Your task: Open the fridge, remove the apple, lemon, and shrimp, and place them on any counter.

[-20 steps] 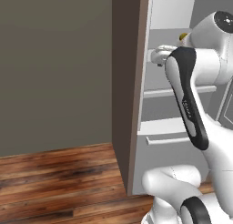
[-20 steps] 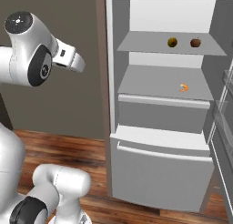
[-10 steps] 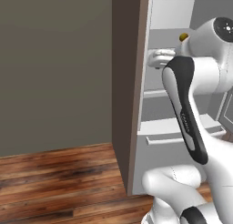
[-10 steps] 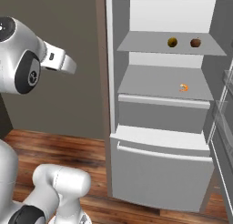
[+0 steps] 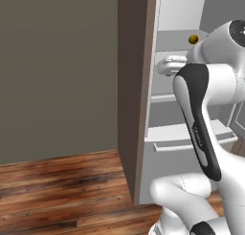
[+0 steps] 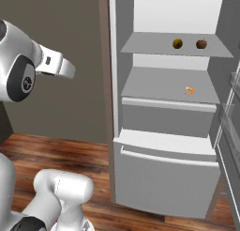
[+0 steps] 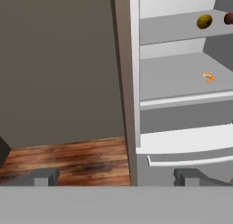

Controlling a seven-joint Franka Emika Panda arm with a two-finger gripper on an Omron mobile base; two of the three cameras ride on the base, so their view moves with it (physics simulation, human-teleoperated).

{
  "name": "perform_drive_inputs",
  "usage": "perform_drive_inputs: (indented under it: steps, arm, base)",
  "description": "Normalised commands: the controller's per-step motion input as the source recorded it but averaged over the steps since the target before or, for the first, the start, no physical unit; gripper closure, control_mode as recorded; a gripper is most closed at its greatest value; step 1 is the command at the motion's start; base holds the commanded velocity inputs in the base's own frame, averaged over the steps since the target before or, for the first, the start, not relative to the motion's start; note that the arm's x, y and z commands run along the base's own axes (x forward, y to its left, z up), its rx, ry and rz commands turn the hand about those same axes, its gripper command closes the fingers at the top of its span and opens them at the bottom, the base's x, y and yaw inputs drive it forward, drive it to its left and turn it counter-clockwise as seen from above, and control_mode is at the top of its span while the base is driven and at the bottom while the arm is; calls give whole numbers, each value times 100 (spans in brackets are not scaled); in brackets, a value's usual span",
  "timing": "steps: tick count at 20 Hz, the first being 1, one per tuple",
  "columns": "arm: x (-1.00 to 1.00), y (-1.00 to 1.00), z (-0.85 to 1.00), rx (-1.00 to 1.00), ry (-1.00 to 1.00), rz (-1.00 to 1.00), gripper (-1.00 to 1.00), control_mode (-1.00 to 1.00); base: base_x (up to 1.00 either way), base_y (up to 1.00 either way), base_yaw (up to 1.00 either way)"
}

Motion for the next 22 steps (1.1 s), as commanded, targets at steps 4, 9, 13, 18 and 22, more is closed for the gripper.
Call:
perform_drive_inputs:
  steps: [4, 9, 13, 18, 22]
  arm:
    - [-22, 0, 0, 0, 0, 0, -100, -100]
    - [-5, 0, 0, 0, 0, 0, -100, -100]
    - [0, 0, 0, 0, 0, 0, -100, 100]
    - [0, 0, 0, 0, 0, 0, -100, 100]
    - [0, 0, 0, 0, 0, 0, -100, 100]
  base:
    - [0, 0, 0]
    - [0, 0, 0]
    - [-3, -4, 0]
    - [-26, -47, 1]
    - [-20, -77, -2]
